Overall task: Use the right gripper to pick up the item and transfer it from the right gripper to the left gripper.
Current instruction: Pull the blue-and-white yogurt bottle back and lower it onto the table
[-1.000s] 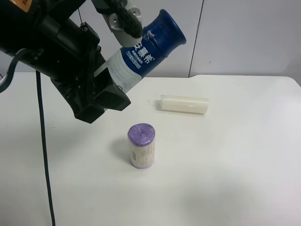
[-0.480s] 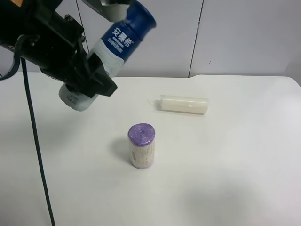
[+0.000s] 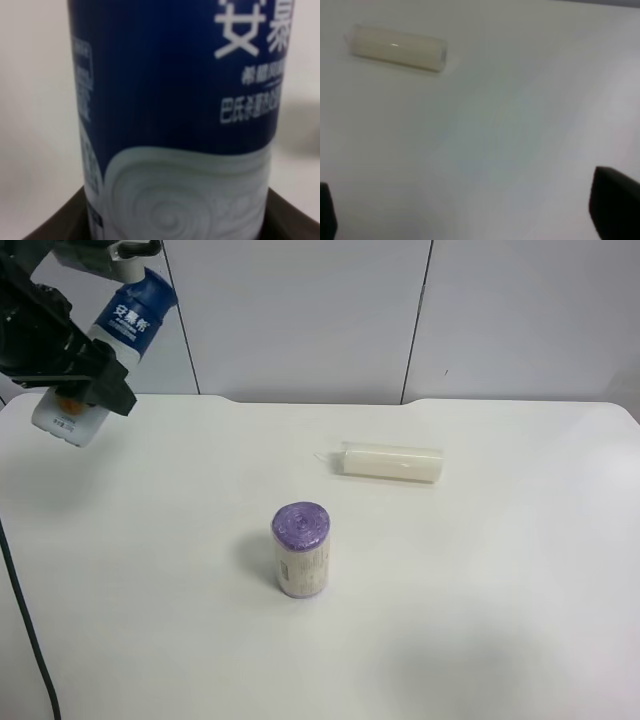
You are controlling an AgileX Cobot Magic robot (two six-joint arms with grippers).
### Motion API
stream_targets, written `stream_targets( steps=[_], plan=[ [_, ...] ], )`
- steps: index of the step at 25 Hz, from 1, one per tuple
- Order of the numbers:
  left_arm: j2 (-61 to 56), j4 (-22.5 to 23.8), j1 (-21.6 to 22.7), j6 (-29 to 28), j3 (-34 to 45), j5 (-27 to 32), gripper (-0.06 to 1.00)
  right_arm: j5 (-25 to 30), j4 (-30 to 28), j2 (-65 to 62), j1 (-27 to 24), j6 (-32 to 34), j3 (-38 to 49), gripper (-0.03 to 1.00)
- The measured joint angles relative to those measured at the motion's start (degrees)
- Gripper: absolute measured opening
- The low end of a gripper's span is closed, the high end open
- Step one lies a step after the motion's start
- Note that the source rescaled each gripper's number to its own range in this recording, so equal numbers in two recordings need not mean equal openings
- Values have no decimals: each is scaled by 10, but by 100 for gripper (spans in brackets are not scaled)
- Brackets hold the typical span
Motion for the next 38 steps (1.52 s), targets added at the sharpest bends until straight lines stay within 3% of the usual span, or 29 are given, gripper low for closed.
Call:
stream_targets(
  steps=[7, 12, 24, 38],
  plan=[
    [56, -55, 105, 43, 64, -44, 0, 0, 0, 0, 0, 0, 0, 100],
    [93, -76, 142, 44, 106, -90, 0, 0, 0, 0, 0, 0, 0, 100],
    [209, -80, 151, 38, 130, -148, 0, 0, 0, 0, 0, 0, 0, 100],
    [237, -80, 151, 38, 130, -189, 0, 0, 0, 0, 0, 0, 0, 100]
  ],
)
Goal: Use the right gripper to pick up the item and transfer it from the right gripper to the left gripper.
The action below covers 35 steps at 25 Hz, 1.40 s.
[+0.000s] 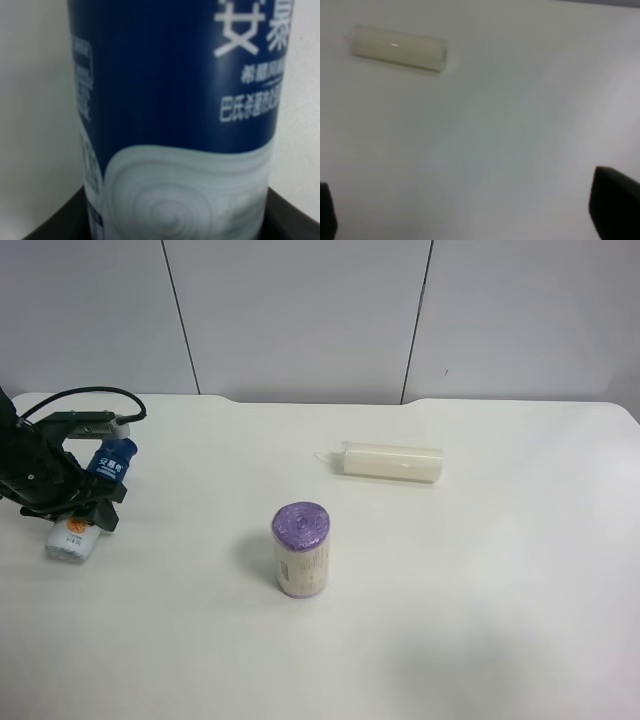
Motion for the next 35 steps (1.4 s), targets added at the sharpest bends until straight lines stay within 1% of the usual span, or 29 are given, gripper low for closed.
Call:
stream_targets(
  steps=[1, 2, 3, 4, 6, 7, 8, 11, 14, 17, 20, 25, 31, 35],
  plan=[
    [0, 0, 0, 0, 0, 0, 0, 0, 0, 0, 0, 0, 0, 100],
    [0, 0, 0, 0, 0, 0, 5, 0, 0, 0, 0, 0, 0, 100],
    [0, -1, 0, -1, 0, -4, 19, 0, 0, 0, 0, 0, 0, 100],
    [0, -1, 0, -3, 0, -10, 40, 0, 0, 0, 0, 0, 0, 100],
    [0, -1, 0, -5, 0, -16, 76, 0, 0, 0, 0, 0, 0, 100],
    [0, -1, 0, -5, 0, -16, 87, 0, 0, 0, 0, 0, 0, 100],
    [0, -1, 0, -6, 0, -16, 93, 0, 0, 0, 0, 0, 0, 100],
    [0, -1, 0, -6, -2, -16, 98, 0, 0, 0, 0, 0, 0, 100],
    [-10, -1, 0, -6, -6, -10, 99, 0, 0, 0, 0, 0, 0, 100],
    [-32, -1, 1, -6, -21, 18, 99, 0, 0, 0, 0, 0, 0, 100],
    [-67, -1, 1, -6, -43, 65, 99, 0, 0, 0, 0, 0, 0, 100],
    [-161, -1, 1, -6, -71, 145, 99, 0, 0, 0, 0, 0, 0, 100],
    [-309, -3, 1, -7, -74, 202, 99, 0, 0, 0, 0, 0, 0, 100],
    [-414, -3, 1, -24, -74, 253, 99, 0, 0, 0, 0, 0, 0, 100]
  ],
)
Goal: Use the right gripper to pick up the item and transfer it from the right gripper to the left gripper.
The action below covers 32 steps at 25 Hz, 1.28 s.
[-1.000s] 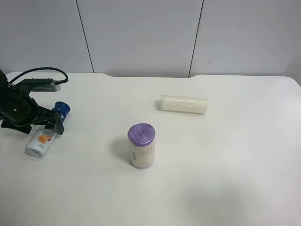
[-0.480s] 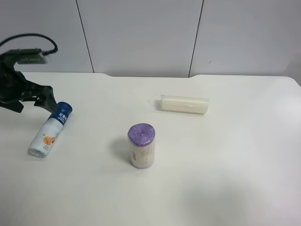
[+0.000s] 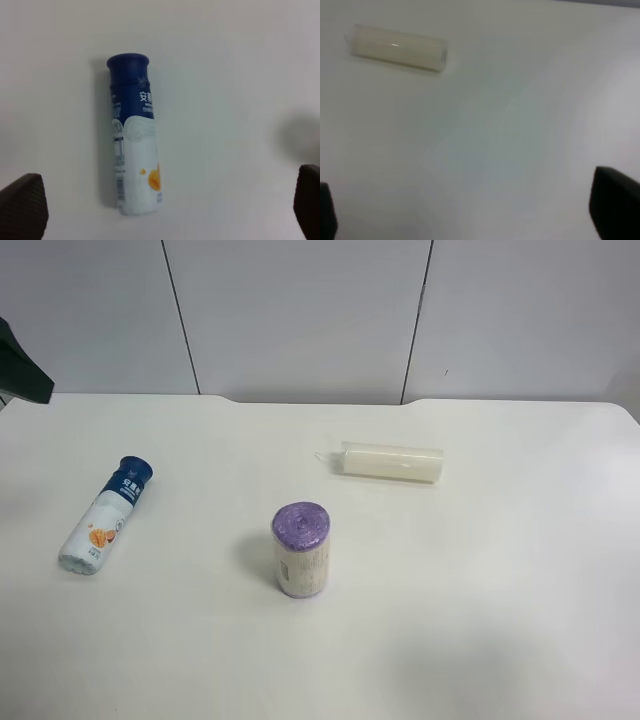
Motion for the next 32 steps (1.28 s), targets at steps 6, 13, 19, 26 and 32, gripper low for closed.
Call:
stream_targets(
  steps=[6, 13, 19, 26, 32],
  plan=[
    [-144, 2, 0, -8, 6, 65, 99, 0, 0, 0, 0, 0, 0, 100],
    [-325, 4, 0, -19, 108, 105, 100, 0, 0, 0, 0, 0, 0, 100],
    [-493, 12, 0, -31, 193, 109, 100, 0, 0, 0, 0, 0, 0, 100],
    [-627, 20, 0, -67, 241, 115, 100, 0, 0, 0, 0, 0, 0, 100],
    [-632, 69, 0, -80, 264, 136, 100, 0, 0, 0, 0, 0, 0, 100]
  ],
)
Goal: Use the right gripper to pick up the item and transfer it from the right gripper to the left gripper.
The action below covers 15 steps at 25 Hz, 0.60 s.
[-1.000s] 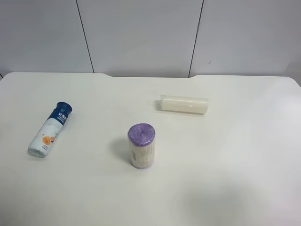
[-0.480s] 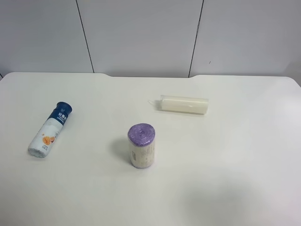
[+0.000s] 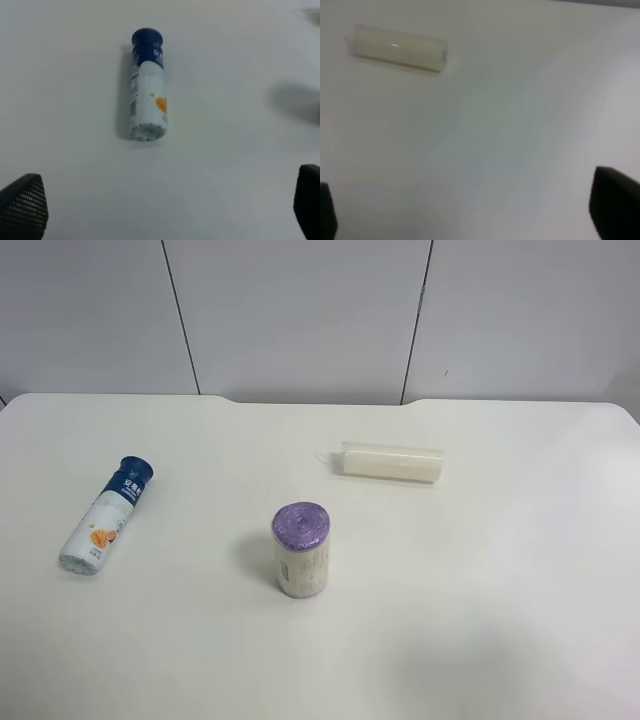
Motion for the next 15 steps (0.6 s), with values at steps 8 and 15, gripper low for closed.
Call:
stream_targets(
  steps=[8, 15],
  plan=[
    [0, 38, 0, -8, 20, -39, 100, 0, 0, 0, 0, 0, 0, 100],
    [0, 38, 0, -8, 20, -40, 100, 0, 0, 0, -29, 0, 0, 100]
  ],
)
